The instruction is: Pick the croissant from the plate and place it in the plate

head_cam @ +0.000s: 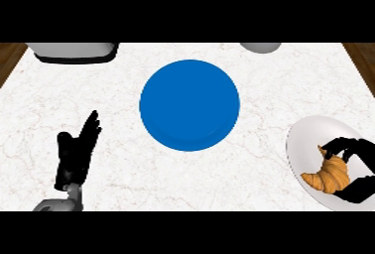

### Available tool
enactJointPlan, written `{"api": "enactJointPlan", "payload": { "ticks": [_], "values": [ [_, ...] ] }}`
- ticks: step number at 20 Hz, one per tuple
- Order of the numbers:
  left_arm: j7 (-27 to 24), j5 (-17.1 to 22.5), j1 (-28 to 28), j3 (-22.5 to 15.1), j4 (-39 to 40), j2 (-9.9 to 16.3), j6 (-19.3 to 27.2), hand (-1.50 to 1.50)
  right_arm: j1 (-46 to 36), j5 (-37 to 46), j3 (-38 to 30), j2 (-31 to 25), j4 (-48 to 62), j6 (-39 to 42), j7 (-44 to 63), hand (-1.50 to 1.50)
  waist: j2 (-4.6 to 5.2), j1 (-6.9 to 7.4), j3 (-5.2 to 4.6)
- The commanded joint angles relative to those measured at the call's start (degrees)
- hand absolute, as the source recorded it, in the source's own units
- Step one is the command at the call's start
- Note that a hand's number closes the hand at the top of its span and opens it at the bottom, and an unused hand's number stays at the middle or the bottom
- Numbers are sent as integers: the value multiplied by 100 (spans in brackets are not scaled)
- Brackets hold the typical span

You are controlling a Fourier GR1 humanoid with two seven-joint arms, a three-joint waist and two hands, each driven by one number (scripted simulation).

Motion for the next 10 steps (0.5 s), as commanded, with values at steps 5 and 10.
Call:
{"api": "enactJointPlan", "payload": {
  "ticks": [5, 10],
  "values": [
    [2, -91, -182, -81, 104, -28, -77, 0, -695, 1070, 1595, 1460, -1225, -591, 801, 150, -2, 281, -12],
    [92, -130, -337, -362, 141, -143, -238, 0, -1912, 1940, 3053, 2941, -1293, -628, 1714, 150, 15, 704, -26]
  ]
}}
